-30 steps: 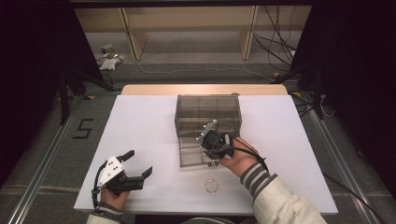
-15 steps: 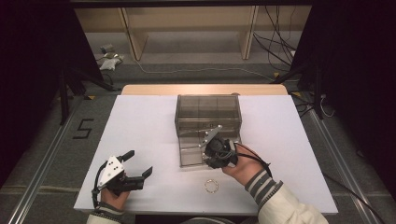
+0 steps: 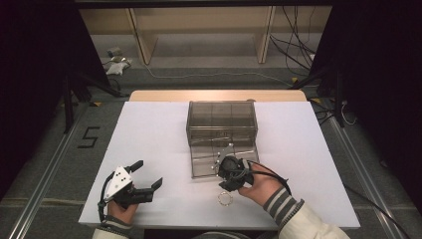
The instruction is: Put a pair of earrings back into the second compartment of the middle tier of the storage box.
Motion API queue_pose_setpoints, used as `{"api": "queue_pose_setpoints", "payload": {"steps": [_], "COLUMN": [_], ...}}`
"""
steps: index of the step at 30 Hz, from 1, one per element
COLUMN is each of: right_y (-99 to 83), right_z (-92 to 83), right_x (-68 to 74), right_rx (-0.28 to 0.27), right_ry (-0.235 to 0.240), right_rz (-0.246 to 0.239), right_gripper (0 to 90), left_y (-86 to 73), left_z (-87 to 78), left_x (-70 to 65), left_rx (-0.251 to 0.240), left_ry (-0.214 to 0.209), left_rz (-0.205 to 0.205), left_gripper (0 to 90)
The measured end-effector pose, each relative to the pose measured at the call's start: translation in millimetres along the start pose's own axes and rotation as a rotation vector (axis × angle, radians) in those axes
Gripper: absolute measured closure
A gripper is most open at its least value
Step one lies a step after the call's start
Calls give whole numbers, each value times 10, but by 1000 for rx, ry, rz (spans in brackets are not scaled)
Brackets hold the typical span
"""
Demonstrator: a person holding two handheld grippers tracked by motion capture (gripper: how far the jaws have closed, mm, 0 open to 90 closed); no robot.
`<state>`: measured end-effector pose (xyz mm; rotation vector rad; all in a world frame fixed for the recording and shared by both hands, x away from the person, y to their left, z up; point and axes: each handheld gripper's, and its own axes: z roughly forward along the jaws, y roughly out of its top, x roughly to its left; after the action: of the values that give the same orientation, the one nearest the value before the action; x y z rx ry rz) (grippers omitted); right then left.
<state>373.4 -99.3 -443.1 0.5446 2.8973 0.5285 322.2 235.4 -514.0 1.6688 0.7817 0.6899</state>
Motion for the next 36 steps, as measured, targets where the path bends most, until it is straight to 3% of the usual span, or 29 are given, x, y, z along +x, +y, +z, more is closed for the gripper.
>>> {"api": "queue_pose_setpoints", "payload": {"steps": [17, 29, 36], "right_y": [-44, -68, -68], "right_z": [192, 270, 292], "right_x": [71, 85, 98], "right_rx": [116, 162, 175], "right_ry": [22, 39, 44], "right_rz": [-27, -35, -32], "right_gripper": [693, 704, 773], "left_y": [0, 0, 0], "left_z": [1, 1, 1], "left_x": [-1, -1, -1], "left_rx": [1, 2, 1], "left_ry": [-2, -3, -2], "left_rz": [0, 0, 0], "left_gripper": [76, 76, 76]}}
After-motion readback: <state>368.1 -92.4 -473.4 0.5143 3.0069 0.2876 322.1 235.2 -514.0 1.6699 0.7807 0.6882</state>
